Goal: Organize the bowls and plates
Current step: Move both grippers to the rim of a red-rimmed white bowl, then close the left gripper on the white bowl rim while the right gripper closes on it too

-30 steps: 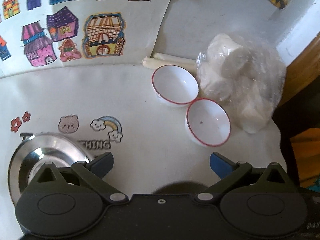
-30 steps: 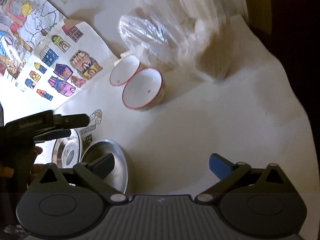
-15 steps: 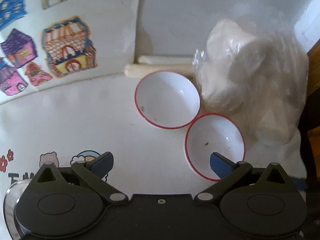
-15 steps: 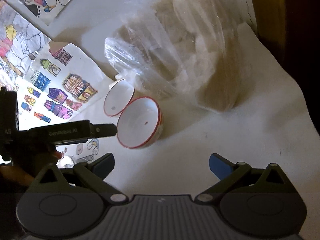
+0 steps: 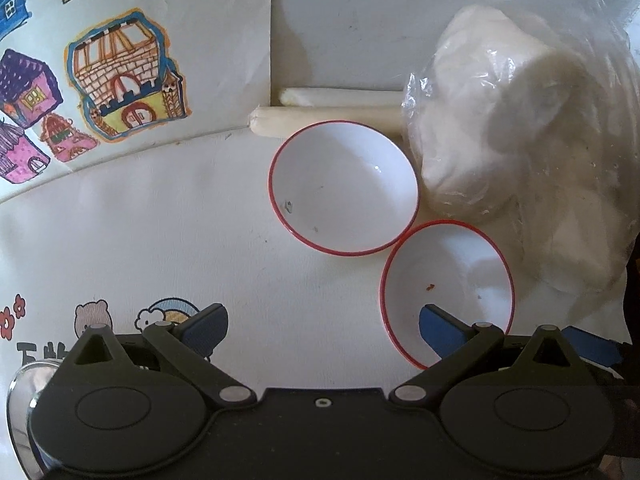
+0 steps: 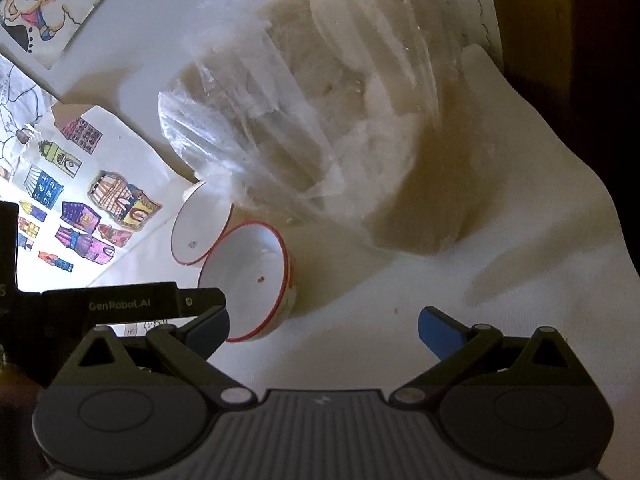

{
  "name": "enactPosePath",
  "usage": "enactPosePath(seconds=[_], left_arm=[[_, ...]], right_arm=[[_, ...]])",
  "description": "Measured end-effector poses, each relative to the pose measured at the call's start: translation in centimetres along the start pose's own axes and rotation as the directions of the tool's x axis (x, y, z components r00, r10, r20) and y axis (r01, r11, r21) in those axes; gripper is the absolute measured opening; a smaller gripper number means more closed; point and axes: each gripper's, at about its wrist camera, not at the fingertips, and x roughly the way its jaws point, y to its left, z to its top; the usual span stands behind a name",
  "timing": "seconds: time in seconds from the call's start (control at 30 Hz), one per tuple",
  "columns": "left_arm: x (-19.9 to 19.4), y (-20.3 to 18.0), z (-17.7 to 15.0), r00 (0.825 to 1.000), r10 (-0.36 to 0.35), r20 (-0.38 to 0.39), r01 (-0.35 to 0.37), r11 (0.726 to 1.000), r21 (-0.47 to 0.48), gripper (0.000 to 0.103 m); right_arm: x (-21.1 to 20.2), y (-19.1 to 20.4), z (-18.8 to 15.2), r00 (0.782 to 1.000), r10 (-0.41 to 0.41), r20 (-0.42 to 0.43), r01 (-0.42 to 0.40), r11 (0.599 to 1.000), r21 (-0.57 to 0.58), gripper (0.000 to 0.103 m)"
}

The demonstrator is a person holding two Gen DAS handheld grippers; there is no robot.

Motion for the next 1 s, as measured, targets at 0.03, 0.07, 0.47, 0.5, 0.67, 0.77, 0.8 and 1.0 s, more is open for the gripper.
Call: enactPosePath(seconds=[0.03,0.07,0.47,0.5,0.67,0.77,0.8,1.0], left_arm=[[0.0,-0.1,0.0,1.0,0.002,0.001,-0.002,1.0,0.002,0.099],[0.0,-0.1,0.0,1.0,0.002,0.002,-0.002,1.0,0.003,0.097],[0.0,-1.1,0.0,0.999,-0.034,0.005,0.034,0.999,-0.004,0.065],[0.0,-1.0,0.1,0.999,-0.05,0.005,0.05,0.999,-0.015,0.061],[0.0,-1.1,0.1,0.995,-0.097,-0.003,0.097,0.994,-0.046,0.037],[-0.1,-1.7,0.4,0.994,-0.107,0.002,0.107,0.993,-0.042,0.031],[0.0,-1.9,0.5,0.994,-0.11,0.003,0.11,0.993,-0.041,0.029],[0.5,-2.5,0.8,0.989,-0.146,-0.003,0.146,0.988,-0.053,0.013]], right_arm=[[0.1,0.0,0.1,1.0,0.001,0.001,-0.001,1.0,0.001,0.1],[0.3,0.1,0.1,1.0,-0.001,0.001,0.001,1.0,0.005,0.097],[1.2,0.9,0.1,0.999,0.021,-0.029,-0.02,1.0,0.016,0.061],[1.3,1.0,0.1,0.999,0.025,-0.031,-0.025,1.0,0.017,0.058],[1.8,1.6,0.5,0.999,0.033,-0.039,-0.032,0.999,0.026,0.046],[2.0,1.7,0.6,0.999,0.037,-0.038,-0.036,0.999,0.032,0.039],[2.1,1.7,0.7,0.999,0.039,-0.038,-0.038,0.999,0.033,0.036],[2.4,2.0,0.8,0.998,0.054,-0.045,-0.053,0.998,0.029,0.021]])
